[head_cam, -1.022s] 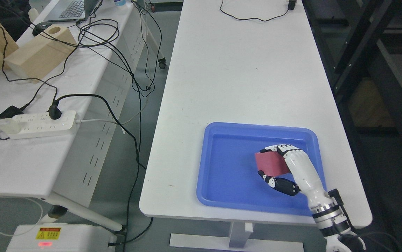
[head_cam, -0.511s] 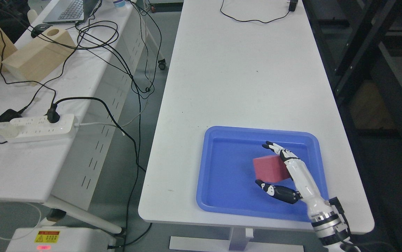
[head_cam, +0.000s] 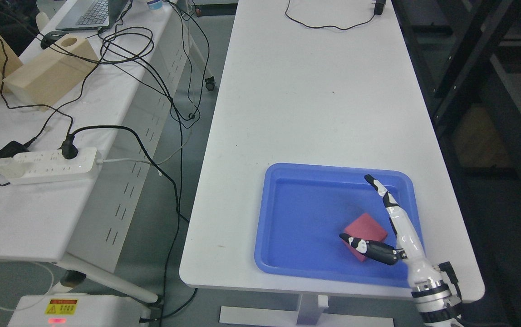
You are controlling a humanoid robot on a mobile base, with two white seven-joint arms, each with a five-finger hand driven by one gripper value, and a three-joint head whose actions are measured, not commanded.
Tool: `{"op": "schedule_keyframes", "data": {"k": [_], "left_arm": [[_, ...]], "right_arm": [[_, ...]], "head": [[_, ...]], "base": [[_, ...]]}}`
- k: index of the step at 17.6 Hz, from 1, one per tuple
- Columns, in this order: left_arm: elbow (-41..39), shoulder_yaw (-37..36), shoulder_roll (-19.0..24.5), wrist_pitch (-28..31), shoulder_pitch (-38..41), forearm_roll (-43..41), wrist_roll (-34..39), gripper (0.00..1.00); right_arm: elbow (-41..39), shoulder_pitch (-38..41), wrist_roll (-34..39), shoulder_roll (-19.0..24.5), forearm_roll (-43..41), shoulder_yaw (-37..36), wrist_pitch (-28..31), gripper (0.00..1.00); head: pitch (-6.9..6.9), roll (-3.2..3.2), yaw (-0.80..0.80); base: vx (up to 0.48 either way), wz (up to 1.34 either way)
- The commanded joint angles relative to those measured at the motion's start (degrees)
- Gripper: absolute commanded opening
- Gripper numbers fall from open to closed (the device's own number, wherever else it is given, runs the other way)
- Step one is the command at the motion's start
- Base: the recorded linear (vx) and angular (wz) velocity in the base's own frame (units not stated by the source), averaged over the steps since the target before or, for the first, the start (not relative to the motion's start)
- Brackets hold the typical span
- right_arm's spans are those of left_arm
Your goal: Pick pink block from left shelf to tray
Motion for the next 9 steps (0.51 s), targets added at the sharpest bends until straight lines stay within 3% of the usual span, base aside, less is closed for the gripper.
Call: {"op": "schedule_keyframes", "data": {"k": [1,4,9], "left_arm": [[-1.0,0.0,1.0,0.0,1.1,0.0,0.0,1.00],[-1.0,0.0,1.0,0.0,1.1,0.0,0.0,1.00],[-1.0,0.0,1.0,0.0,1.1,0.0,0.0,1.00]], "right_arm": [[0.0,-0.3,0.1,-1.0,-17.9,-0.7,0.3,0.99],[0.1,-1.2,0.2,-1.0,-23.4,0.1,1.7,0.99],[0.1,-1.7,-0.5,-1.0,-32.7,2.7,9.0,0.99]], "head": [[0.00,0.00,0.00],[0.00,0.00,0.00],[0.00,0.00,0.00]], "base": [[0.000,0.00],[-0.008,0.00],[-0.083,0.00]]}}
